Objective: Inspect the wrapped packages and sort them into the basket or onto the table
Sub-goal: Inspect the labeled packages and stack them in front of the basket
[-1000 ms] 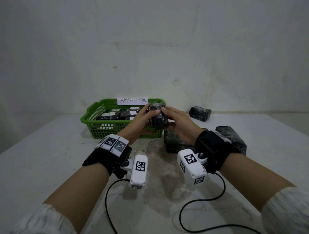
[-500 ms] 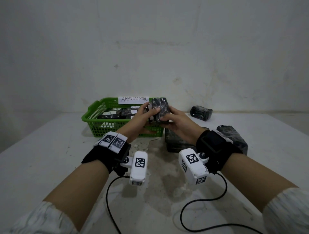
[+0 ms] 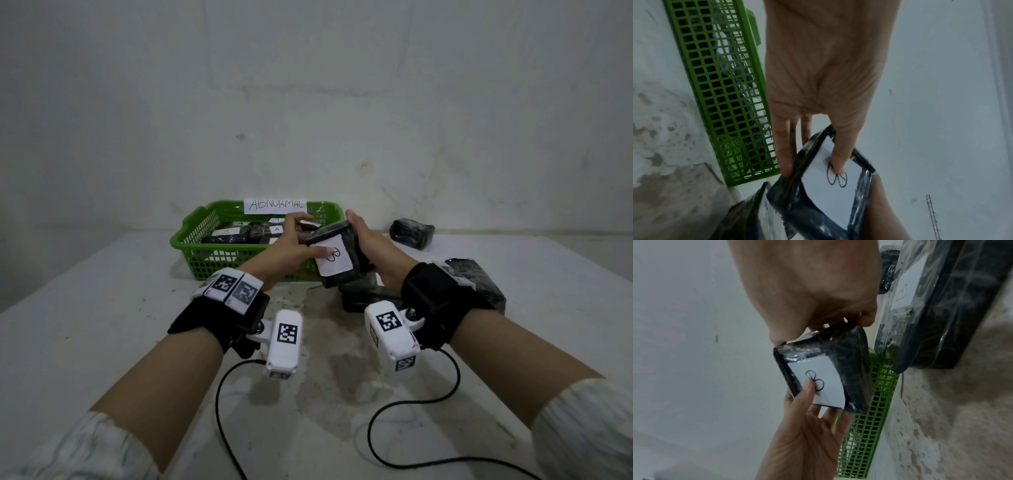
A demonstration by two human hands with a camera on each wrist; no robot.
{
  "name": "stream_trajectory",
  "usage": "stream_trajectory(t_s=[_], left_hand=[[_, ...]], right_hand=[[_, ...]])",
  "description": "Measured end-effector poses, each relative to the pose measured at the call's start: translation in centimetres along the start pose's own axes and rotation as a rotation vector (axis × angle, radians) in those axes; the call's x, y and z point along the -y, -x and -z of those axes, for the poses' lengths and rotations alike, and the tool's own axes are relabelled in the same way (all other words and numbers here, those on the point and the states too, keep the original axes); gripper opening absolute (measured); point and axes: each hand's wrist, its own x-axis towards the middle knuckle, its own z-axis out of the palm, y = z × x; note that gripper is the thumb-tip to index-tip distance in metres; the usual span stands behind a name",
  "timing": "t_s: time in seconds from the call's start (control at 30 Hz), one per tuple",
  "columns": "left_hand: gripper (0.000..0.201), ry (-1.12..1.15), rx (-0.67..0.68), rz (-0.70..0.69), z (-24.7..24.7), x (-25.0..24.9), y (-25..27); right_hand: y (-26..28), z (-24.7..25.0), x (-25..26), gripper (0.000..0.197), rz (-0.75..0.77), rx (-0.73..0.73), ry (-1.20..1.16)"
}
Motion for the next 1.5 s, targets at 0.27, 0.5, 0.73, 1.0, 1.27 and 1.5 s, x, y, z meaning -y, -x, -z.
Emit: stream_trajectory(t_s=[0.27, 0.5, 0.73, 1.0, 1.27, 1.5], left_hand=[[0.024, 0.308, -0.100, 0.118, 0.5, 0.8, 0.4], [0.026, 0.056, -0.111, 0.293, 3.2, 1.7, 1.7], [0.010, -0.119, -0.190, 0.406, 8.0, 3.4, 3.7], [0.004, -0.107, -0.322, 0.450, 10.7, 4.9, 4.3], [0.022, -0.283, -0.262, 0.283, 9.0, 2.5, 2.9], [0.043, -0.582, -0.143, 0.190, 3.1, 0.7, -1.9]], right_hand=[[0.8, -0.2, -0.4, 0.034, -0.050, -0.038, -0.230], [0.6, -2.5, -0.4, 0.008, -0.184, 0.056, -0.260], [-1.4, -7.7, -0.8, 0.011, -0.288, 0.209, -0.248], [-3.6, -12.6, -0.3, 0.004, -0.395, 0.312, -0.343], [-2.7, -11.4, -0.4, 0.025, -0.293, 0.276, -0.183], [-2.6, -3.2, -1.5, 0.013, 0.025, -0.036, 0.079]])
